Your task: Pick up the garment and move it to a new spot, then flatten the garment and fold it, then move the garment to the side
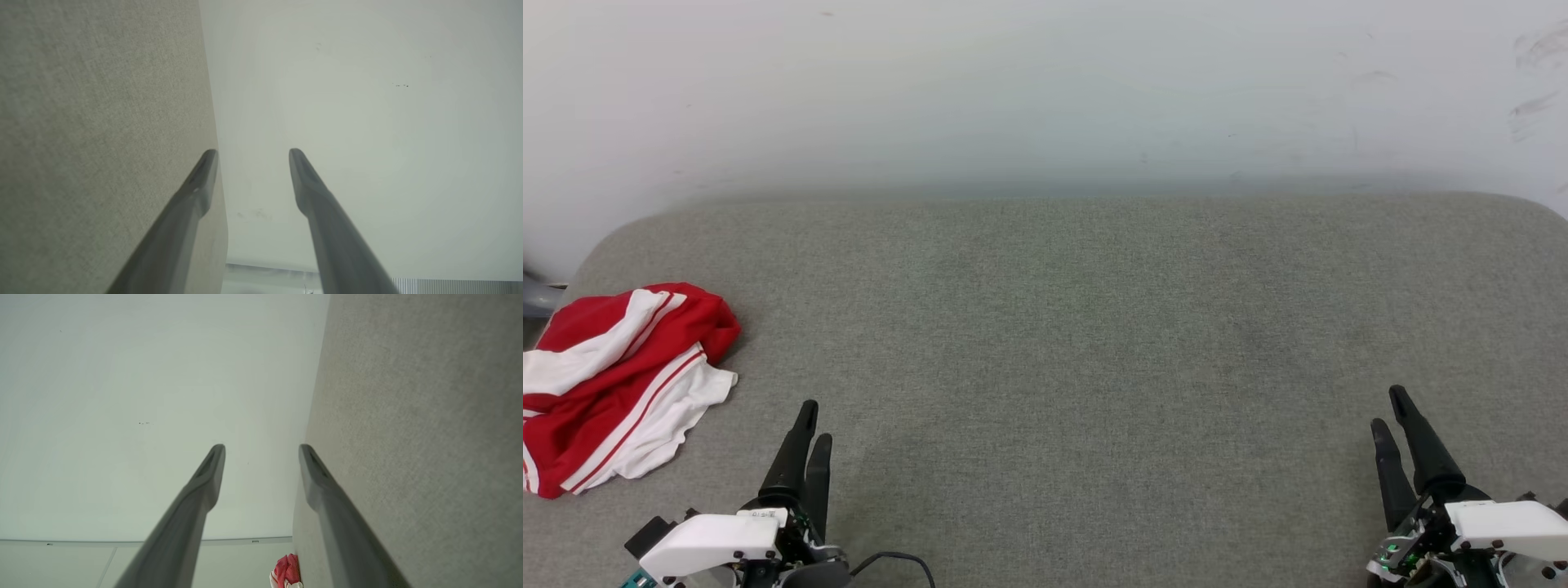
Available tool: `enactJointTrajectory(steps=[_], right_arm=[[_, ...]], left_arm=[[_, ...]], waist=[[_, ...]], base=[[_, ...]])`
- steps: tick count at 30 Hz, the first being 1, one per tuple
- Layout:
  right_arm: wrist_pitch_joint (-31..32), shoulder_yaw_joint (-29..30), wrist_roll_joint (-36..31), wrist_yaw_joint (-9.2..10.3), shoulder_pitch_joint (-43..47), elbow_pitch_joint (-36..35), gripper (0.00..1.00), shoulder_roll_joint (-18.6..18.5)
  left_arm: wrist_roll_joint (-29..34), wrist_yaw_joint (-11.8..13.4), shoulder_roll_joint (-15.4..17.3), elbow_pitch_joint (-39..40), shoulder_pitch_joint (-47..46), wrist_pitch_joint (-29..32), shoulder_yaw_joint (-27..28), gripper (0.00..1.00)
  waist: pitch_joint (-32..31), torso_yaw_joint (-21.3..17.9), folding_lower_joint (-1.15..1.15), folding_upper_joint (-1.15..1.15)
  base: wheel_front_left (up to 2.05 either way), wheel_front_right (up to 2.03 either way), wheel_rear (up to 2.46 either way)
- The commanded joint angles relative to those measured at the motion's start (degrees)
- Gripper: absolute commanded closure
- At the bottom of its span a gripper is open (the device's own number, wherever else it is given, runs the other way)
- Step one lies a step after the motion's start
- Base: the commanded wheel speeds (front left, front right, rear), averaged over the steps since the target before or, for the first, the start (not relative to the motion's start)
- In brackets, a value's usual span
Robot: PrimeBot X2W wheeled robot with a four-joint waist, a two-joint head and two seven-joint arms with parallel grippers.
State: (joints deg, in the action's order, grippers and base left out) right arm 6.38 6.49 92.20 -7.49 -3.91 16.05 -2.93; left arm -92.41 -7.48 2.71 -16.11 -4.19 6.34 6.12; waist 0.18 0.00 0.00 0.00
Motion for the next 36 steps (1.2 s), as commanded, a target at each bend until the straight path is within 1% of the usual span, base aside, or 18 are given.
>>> enactJointTrajectory(steps=[1,5,9,13,16,29,36], right_arm=[[-0.5,0.0,-0.6,-0.01,-0.7,-1.1,0.00,0.0],[-1.7,0.2,-2.1,-0.01,-0.2,-1.7,0.00,0.0],[-2.8,0.6,-5.2,-0.01,0.2,-2.5,0.00,0.0],[-3.9,1.2,-8.8,-0.01,0.5,-3.6,0.00,0.0],[-4.7,1.4,-12.8,-0.01,0.6,-4.9,0.00,0.0],[-7.8,1.3,-28.5,-0.01,1.7,-10.2,0.00,0.0],[-9.3,0.0,-37.6,-0.01,2.2,-13.1,0.00,0.0]], left_arm=[[0.4,0.0,0.1,1.2,-1.0,-0.5,-0.3,0.00],[1.4,0.0,0.1,1.9,-0.8,-1.7,-0.7,0.00],[3.6,0.0,0.1,2.3,-0.8,-2.8,-0.4,0.00],[7.8,0.2,0.1,3.0,-1.0,-3.9,0.0,0.00],[11.5,0.7,0.1,4.1,-1.1,-4.7,0.1,0.00],[26.5,4.8,0.1,8.3,-0.7,-7.8,-1.8,0.00],[34.1,7.0,0.1,9.6,-0.5,-9.3,-3.2,0.00]], waist=[[0.0,0.0,0.00,0.00],[0.0,0.0,0.00,0.00],[0.0,0.0,0.00,0.00],[0.0,0.0,0.00,0.00],[0.0,0.0,0.00,0.00],[0.0,0.2,0.00,0.00],[0.1,0.3,0.00,0.00]], base=[[0.00,0.00,0.00],[0.00,0.00,0.00],[0.00,0.00,0.00],[0.00,0.00,0.00],[0.00,0.00,0.00],[0.00,0.00,0.00],[0.00,0.00,0.00]])
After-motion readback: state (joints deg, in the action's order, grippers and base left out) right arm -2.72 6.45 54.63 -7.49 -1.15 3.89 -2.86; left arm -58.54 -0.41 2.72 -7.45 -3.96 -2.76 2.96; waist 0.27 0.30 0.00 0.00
